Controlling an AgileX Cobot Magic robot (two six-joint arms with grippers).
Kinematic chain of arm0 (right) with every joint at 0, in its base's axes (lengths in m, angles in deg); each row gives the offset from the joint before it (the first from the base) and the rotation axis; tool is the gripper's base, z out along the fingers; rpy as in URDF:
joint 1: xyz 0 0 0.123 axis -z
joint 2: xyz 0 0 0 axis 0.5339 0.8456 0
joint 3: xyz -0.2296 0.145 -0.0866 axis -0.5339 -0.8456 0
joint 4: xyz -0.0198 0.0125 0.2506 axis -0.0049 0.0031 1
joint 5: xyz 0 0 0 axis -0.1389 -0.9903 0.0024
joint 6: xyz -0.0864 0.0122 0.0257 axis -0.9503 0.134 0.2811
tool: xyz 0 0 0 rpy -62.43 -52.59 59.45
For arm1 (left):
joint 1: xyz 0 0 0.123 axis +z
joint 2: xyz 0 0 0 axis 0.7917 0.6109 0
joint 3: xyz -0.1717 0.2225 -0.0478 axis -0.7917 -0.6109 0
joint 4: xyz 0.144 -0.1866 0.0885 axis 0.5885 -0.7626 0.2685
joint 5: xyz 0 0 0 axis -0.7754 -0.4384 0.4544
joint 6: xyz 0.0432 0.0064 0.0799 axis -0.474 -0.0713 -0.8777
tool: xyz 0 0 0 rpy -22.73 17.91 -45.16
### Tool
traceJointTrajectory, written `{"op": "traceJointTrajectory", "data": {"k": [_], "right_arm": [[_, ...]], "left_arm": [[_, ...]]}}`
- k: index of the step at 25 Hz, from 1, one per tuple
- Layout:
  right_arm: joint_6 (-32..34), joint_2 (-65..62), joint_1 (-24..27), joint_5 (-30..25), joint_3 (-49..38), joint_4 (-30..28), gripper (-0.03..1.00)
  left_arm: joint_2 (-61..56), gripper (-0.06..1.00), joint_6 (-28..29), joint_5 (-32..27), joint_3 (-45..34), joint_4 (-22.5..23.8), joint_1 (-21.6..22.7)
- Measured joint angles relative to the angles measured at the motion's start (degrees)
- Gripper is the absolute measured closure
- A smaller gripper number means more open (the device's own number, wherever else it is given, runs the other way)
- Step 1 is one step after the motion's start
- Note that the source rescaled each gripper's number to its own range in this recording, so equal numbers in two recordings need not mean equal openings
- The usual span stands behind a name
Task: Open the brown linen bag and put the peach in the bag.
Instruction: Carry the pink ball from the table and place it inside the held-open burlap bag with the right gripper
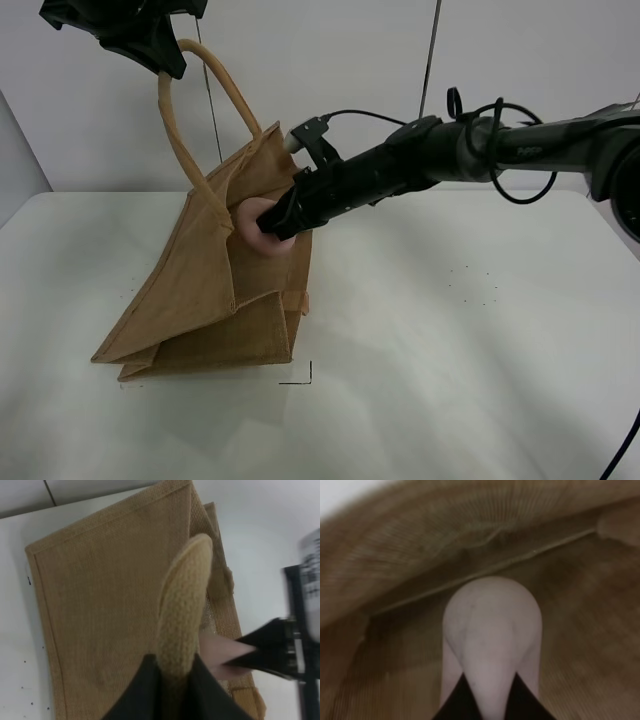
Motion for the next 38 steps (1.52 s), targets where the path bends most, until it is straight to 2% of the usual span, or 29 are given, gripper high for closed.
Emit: {"op": "traceJointTrajectory", "data": {"k": [5,7,8,14,20,21,23,25,26,27,29,32,35,38], "right_arm": [[-12.4,4.8,-0.8,1.7,0.0,17.3,0.97],[-14.2,5.5,-1.4,3.0,0.0,18.9,0.97],[-16.2,6.2,-3.0,6.4,0.0,20.6,0.97],[-19.0,6.3,-7.9,15.0,1.9,20.3,0.97],[-19.0,6.3,-8.5,19.5,2.0,19.7,0.95],[-19.0,6.3,-8.5,19.6,2.0,19.4,0.92],[-19.0,6.4,-8.6,19.6,2.0,18.3,0.7],[-18.5,6.4,-8.8,20.5,2.0,17.3,0.31],[-18.1,6.4,-9.2,21.8,2.0,16.7,0.17],[-17.2,6.4,-9.6,23.4,2.0,16.3,0.1],[-15.1,6.4,-10.2,25.8,2.0,15.2,0.01],[-8.7,6.3,-10.3,26.2,2.0,11.6,-0.02],[-0.8,4.8,-10.3,24.3,2.0,4.3,-0.03],[8.7,2.5,-10.1,21.1,2.0,-6.1,-0.03]], "left_arm": [[0.0,0.94,0.0,0.0,0.0,0.0,0.0],[0.0,0.94,0.0,0.0,0.0,0.0,0.0],[0.0,0.94,0.0,0.0,0.0,0.0,0.0],[0.0,0.94,0.0,0.0,0.0,0.0,0.0],[0.0,0.94,0.0,0.0,0.0,0.0,0.0],[0.0,0.94,0.0,0.0,0.0,0.0,0.0],[0.0,0.94,0.0,0.0,0.0,0.0,0.0],[0.0,0.94,0.0,0.0,0.0,0.0,0.0],[0.0,0.94,0.0,0.0,0.0,0.0,0.0],[0.0,0.94,0.0,0.0,0.0,0.0,0.0],[0.0,0.94,0.0,0.0,0.0,0.0,0.0],[0.0,0.94,0.0,0.0,0.0,-0.2,0.0],[0.0,0.94,0.0,0.0,0.0,-0.2,0.0],[0.0,0.94,0.0,0.0,0.0,-0.2,0.0]]}}
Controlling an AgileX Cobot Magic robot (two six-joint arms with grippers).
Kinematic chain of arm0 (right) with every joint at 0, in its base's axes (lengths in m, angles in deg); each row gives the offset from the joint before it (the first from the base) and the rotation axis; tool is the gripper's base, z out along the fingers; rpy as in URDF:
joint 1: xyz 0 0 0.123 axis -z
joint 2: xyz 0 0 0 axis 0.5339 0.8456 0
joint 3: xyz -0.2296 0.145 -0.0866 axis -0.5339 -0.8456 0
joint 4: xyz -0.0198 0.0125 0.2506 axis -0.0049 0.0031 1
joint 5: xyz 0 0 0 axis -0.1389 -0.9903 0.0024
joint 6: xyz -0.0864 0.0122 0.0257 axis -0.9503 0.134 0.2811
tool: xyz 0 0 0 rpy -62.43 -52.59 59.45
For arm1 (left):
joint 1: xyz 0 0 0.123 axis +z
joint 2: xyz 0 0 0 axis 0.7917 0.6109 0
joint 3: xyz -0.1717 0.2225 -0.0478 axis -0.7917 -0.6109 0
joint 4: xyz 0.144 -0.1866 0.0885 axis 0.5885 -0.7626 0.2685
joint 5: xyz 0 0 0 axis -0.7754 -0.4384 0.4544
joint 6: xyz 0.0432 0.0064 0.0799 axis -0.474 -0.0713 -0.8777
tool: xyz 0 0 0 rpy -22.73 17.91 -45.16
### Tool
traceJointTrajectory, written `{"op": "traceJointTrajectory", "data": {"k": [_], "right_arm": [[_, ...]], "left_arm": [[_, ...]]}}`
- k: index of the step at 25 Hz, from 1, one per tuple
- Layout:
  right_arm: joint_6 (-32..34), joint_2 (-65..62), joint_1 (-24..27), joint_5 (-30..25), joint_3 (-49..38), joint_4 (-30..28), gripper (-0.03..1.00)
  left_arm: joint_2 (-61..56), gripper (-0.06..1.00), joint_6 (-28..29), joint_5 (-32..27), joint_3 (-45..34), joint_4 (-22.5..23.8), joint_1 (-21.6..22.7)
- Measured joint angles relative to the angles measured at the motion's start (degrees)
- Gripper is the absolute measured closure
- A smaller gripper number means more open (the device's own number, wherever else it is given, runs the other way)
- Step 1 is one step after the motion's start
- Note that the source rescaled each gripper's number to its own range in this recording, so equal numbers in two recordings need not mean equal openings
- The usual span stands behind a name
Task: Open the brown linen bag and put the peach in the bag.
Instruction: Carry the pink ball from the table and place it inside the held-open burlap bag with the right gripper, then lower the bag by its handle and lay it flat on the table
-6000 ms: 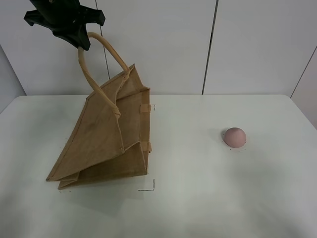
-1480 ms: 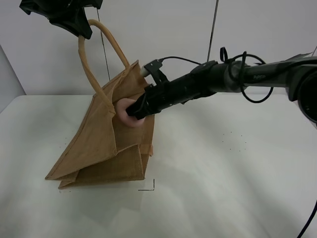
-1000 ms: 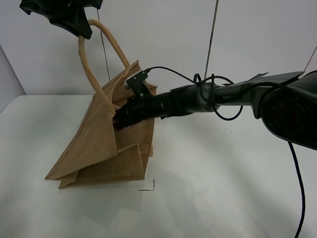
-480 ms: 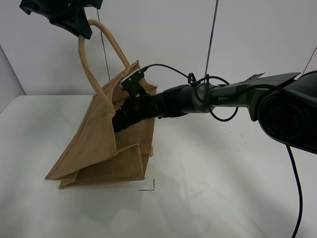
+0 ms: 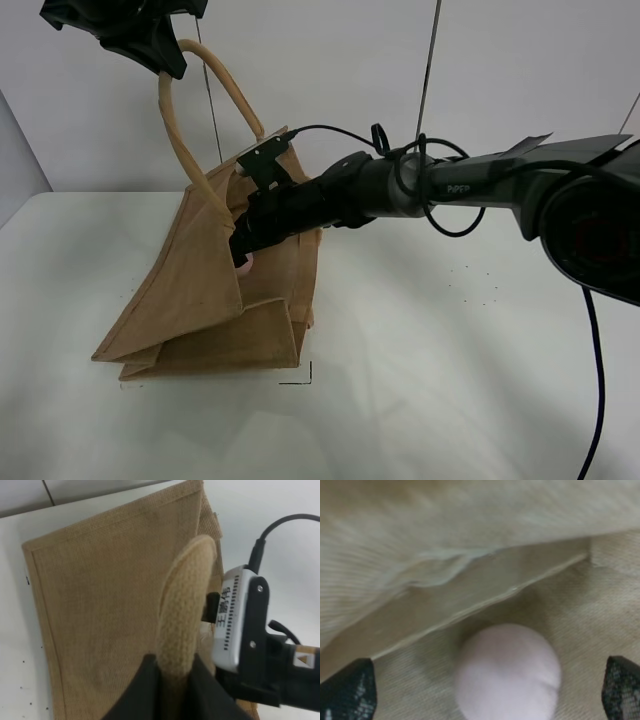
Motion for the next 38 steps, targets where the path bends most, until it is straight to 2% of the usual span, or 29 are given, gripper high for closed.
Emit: {"op": "traceJointTrajectory", "data": {"k": [1,6,10,12,15,18,20,23,28,32,38], "right_arm": [[0.0,0.0,0.0,0.0,0.0,0.0,-0.03],[17.2,-3.7,3.0,-7.7,0.1,-15.2,-0.03],[27.9,-6.6,5.9,-17.1,0.1,-23.9,-0.03],[36.9,-8.1,7.2,-21.3,0.2,-29.3,-0.03],[49.2,-10.6,8.1,-26.1,0.4,-41.9,-0.03],[58.6,-12.4,8.3,-32.5,2.4,-53.0,-0.03],[64.0,-12.7,8.7,-37.0,4.7,-57.3,-0.03],[68.0,-12.7,10.5,-41.1,6.5,-59.9,-0.03],[69.7,-12.7,15.4,-43.2,6.7,-61.8,-0.03],[70.7,-12.7,22.9,-43.6,6.7,-64.9,-0.03],[71.1,-12.7,33.8,-44.8,6.7,-65.4,-0.03]], "left_arm": [[0.0,0.94,0.0,0.0,0.0,0.0,0.0],[0.0,0.94,0.0,0.0,0.0,0.0,0.0],[0.0,0.94,0.0,0.0,0.0,0.0,0.0],[0.0,0.94,0.0,0.0,0.0,0.0,0.0],[0.0,0.94,0.0,0.0,0.0,0.0,0.0],[0.0,0.94,0.0,0.0,0.0,0.0,0.0],[0.0,0.94,0.0,0.0,0.0,0.0,0.0],[0.0,0.94,0.0,0.0,0.0,-0.1,0.0],[0.0,0.94,0.0,0.0,0.0,-0.1,0.0],[0.0,0.94,0.0,0.0,0.0,-0.1,0.0],[0.0,0.94,0.0,0.0,0.0,-0.1,0.0]]}}
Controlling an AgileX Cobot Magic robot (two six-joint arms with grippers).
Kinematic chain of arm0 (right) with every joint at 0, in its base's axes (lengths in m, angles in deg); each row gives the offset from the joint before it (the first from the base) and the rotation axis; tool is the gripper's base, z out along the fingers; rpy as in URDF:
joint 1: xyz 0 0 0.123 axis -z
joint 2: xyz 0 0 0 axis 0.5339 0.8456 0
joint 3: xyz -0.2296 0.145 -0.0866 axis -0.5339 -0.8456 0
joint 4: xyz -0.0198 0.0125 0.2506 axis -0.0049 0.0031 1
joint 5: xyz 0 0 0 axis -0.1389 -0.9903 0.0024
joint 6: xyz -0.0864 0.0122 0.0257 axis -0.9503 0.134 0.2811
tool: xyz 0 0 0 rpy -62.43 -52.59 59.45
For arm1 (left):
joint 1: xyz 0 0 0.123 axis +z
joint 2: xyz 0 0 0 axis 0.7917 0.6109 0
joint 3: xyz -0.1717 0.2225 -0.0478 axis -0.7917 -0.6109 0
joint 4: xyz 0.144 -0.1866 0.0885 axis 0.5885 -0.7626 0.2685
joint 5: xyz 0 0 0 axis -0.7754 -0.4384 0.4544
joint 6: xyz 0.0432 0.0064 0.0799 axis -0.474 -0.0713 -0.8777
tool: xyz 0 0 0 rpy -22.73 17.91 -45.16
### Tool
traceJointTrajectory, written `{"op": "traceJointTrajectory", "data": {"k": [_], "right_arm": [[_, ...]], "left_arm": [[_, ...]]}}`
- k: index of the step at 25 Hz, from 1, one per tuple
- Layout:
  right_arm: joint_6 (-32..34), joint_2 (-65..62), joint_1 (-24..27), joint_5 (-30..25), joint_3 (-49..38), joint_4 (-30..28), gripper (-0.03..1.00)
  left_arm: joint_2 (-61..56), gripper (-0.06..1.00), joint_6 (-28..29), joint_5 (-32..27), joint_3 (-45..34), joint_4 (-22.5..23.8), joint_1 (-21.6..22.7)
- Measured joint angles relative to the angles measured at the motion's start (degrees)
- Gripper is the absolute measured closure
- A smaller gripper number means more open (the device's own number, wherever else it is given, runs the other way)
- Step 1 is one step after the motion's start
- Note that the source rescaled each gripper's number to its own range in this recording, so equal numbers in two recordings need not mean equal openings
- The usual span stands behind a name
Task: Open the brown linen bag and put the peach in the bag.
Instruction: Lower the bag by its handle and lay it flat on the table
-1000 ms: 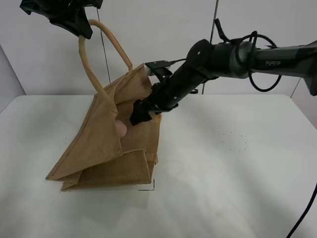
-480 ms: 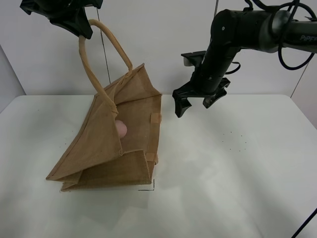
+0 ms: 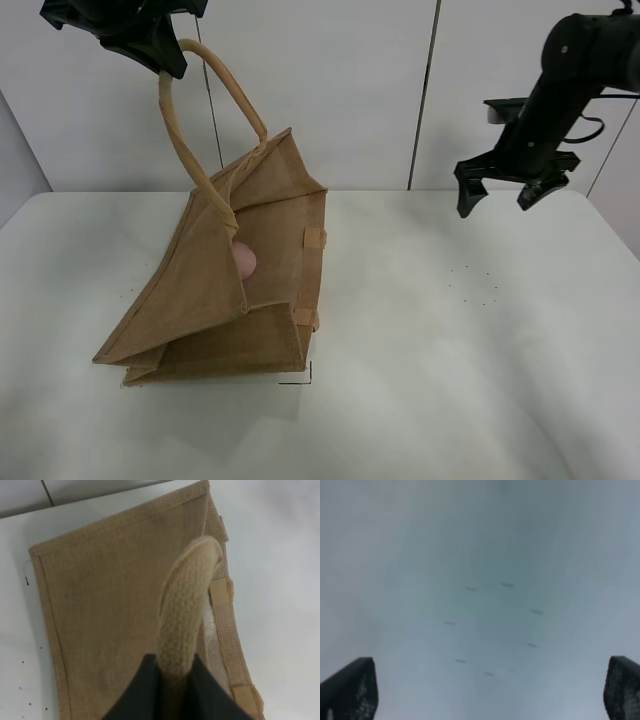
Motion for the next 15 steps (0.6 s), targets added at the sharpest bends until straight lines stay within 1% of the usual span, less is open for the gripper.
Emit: {"op": "traceJointTrajectory", "data": {"k": [3,5,7,10,15], "right_arm": [[0.0,0.0,4.0,-1.4,0.0,-0.5,-0.03],[0.0,0.0,5.6,-2.9,0.0,-0.6,-0.03],[-0.2,0.0,6.2,-4.6,0.0,-0.8,-0.03],[-1.2,-0.5,6.5,-5.2,-1.0,-0.8,-0.03],[-3.4,-6.7,5.8,-5.4,-8.6,-0.8,-0.03]], "left_arm": [[0.0,0.94,0.0,0.0,0.0,0.0,0.0],[0.0,0.94,0.0,0.0,0.0,0.0,0.0],[0.0,0.94,0.0,0.0,0.0,0.0,0.0],[0.0,0.94,0.0,0.0,0.0,0.0,0.0],[0.0,0.94,-0.1,0.0,0.0,0.0,0.0]]}}
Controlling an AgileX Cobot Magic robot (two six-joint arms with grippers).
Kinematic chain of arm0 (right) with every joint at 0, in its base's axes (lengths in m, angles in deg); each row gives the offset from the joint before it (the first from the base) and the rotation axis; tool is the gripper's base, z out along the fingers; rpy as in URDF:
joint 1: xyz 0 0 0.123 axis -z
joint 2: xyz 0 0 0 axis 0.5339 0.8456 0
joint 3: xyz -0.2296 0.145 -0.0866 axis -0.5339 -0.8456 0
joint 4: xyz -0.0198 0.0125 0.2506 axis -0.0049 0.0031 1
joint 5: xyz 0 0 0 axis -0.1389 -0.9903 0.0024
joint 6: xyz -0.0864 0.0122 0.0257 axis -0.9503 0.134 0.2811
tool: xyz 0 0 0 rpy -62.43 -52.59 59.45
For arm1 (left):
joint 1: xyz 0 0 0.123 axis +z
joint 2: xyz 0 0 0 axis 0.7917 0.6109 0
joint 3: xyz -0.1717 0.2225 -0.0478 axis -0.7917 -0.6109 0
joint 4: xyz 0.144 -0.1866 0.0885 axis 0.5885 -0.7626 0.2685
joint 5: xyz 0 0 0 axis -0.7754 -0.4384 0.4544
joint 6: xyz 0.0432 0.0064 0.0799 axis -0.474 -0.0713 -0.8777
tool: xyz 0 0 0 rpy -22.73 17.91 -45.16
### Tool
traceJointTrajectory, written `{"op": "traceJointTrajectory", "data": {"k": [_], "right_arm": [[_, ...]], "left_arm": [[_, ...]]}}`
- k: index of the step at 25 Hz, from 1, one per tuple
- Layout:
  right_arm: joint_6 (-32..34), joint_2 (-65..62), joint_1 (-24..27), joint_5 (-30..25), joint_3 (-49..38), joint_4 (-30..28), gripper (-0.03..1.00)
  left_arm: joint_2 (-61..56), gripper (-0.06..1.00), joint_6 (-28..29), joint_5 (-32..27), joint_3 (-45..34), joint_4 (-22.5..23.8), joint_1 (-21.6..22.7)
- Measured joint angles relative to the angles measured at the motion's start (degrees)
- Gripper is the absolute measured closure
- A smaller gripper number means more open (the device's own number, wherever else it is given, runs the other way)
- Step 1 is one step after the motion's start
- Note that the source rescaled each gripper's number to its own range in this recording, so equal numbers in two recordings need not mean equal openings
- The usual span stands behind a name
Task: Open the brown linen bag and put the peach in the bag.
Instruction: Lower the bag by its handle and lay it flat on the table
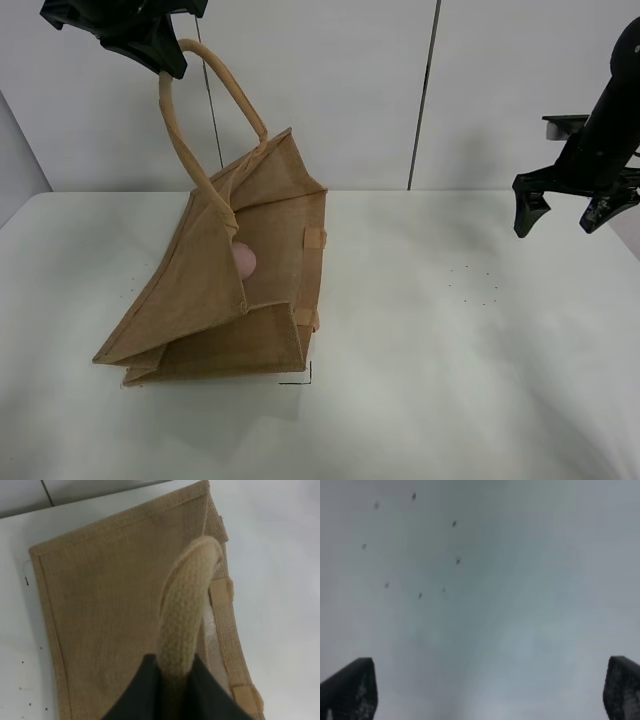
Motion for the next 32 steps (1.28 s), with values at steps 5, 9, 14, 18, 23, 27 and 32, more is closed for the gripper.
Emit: {"op": "traceJointTrajectory", "data": {"k": [5,9,14,18,23,27,32], "right_arm": [[-0.1,-11.0,0.0,0.0,-12.7,-0.1,-0.03],[0.4,-23.4,0.0,0.0,-25.9,-0.1,-0.03],[0.6,-41.3,0.0,-0.1,-41.3,-0.2,-0.03],[1.1,-56.1,0.0,2.0,-52.1,-0.2,-0.03],[1.3,-75.0,0.0,8.1,-62.0,-0.2,-0.03],[2.4,-86.0,0.0,10.3,-62.9,-0.7,-0.03],[2.8,-92.3,0.0,10.3,-63.0,-2.2,-0.03]], "left_arm": [[0.0,0.94,0.0,0.0,0.0,0.0,0.0],[0.0,0.94,-0.1,0.0,0.0,0.0,0.0],[0.0,0.94,-0.1,0.0,0.0,0.0,0.0],[0.0,0.94,-0.1,0.0,0.0,0.0,0.0],[0.0,0.94,-0.1,0.0,0.0,0.0,0.0],[0.0,0.94,-0.1,0.0,0.0,-0.1,0.0],[0.0,0.94,-0.2,0.0,0.0,-0.1,0.0]]}}
